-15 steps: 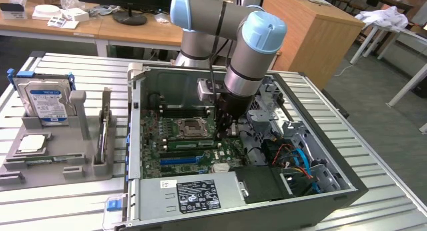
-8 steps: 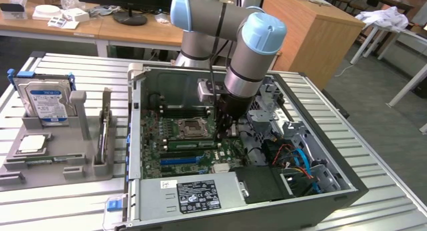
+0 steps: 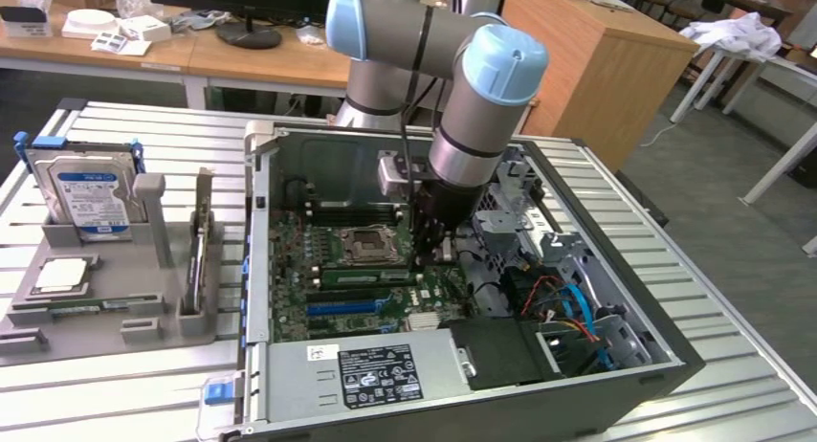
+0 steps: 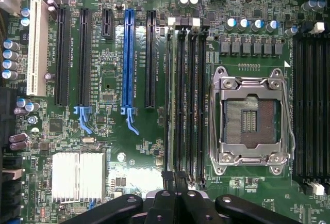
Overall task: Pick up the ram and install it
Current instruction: 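Press down the ram until it locks into place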
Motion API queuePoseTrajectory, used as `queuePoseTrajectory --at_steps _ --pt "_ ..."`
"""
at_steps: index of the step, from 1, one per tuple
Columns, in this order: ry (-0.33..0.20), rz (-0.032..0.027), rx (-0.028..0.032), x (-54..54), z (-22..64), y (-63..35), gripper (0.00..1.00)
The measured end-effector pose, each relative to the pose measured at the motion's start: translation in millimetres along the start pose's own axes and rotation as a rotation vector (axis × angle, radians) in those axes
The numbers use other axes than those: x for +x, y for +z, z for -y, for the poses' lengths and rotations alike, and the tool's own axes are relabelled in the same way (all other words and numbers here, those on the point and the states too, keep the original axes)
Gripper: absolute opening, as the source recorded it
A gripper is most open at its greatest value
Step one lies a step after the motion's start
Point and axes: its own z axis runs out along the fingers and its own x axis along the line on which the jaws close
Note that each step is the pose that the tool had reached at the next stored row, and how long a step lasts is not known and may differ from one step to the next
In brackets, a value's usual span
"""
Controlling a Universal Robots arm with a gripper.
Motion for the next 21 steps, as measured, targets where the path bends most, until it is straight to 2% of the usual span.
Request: queuePoseTrajectory --at_steps 12,21 --pt "0.0 0.0001 0.0 0.0 0.0 0.3 0.11" --pt "0.0 0.0 -0.0003 -0.1 -0.2 -4.6 0.11"
